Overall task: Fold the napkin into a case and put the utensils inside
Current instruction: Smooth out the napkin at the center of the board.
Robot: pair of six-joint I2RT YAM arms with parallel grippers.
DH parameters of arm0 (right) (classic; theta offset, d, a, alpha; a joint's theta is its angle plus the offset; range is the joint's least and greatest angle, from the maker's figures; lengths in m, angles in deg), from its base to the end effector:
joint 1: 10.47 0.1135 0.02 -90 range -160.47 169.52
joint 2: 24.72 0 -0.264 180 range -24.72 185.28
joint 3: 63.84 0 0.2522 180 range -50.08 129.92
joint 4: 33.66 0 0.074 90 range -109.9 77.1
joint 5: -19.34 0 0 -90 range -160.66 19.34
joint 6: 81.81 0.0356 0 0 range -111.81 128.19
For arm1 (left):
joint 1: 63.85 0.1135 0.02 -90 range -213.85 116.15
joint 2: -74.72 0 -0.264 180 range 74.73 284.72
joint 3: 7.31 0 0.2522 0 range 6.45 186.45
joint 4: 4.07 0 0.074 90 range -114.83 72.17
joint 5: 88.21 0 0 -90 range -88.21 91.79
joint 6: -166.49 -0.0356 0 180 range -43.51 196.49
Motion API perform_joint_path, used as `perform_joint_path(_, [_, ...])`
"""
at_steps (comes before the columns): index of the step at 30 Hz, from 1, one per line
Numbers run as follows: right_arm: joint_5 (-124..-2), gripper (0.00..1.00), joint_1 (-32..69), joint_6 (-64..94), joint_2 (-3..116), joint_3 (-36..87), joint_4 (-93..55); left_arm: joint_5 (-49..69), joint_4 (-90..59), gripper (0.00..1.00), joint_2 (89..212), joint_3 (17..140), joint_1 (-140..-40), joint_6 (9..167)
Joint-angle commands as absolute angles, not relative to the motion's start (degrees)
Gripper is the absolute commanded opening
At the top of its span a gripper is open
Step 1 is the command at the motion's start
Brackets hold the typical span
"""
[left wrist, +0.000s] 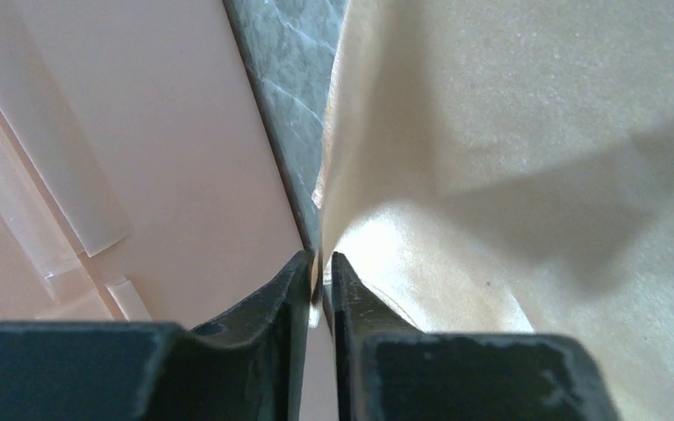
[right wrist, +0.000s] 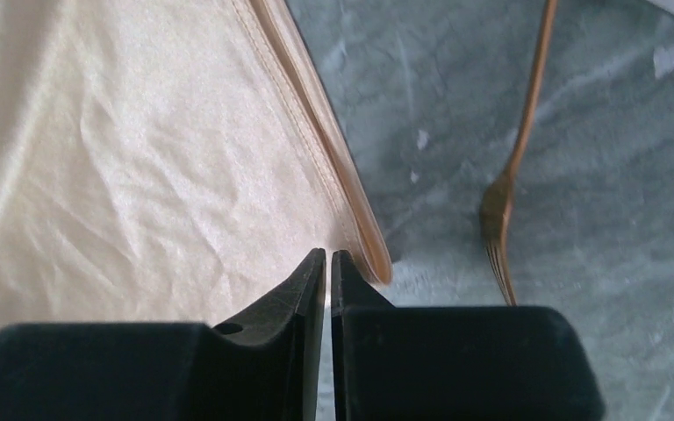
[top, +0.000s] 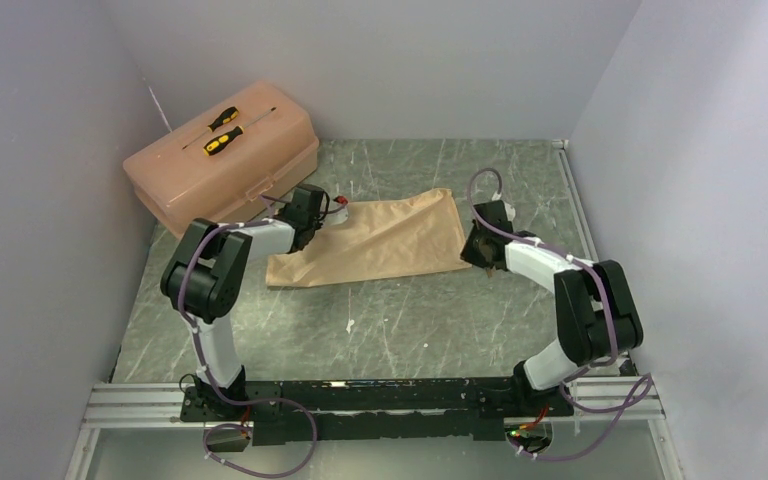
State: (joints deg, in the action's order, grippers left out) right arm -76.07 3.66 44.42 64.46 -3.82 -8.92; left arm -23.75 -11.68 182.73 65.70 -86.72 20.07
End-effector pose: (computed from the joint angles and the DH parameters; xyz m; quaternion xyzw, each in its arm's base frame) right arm 0.2927 0.0702 0.1662 0.1964 0.9293 0.0911 0.2992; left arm 0.3619 -0.1360 0.1481 0.5014 0.7443 0.3069 0.3168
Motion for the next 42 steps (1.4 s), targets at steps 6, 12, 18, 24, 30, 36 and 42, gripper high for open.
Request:
perform_joint_path(6, [-75.6,0.04,3.7,45.8,56.9,-9.8,-4.3,-17.4,-28.3,0.46,175.9,74.3,-87.2,30.8])
perform_joint_path(12, [-75.3,0.04,3.7,46.3,52.6,-12.2,-1.2,-12.4,-35.8,0.49,174.3,79.7,-91.1,35.3])
perform_joint_path(18, [-75.5,0.15,3.7,45.4,48.8,-5.4,-0.9,-5.3,-41.9,0.49,180.1,88.9,-96.6,43.0])
perform_joint_path(24, [-73.5,0.26,4.4,45.4,59.2,2.5,-6.2,-5.1,-41.5,0.48,186.1,90.5,-98.8,44.6])
perform_joint_path(30, [-75.5,0.25,7.7,45.0,69.3,7.6,-9.6,-4.9,-41.3,0.48,185.2,88.4,-98.8,45.8])
perform_joint_path(36, [-78.6,0.22,9.8,47.0,70.8,3.3,-10.4,-5.8,-41.7,0.47,184.9,87.9,-98.8,45.1])
perform_joint_path(42, [-80.5,0.2,10.1,49.8,65.0,-5.9,-10.0,-6.8,-39.9,0.47,184.7,85.9,-98.8,43.8])
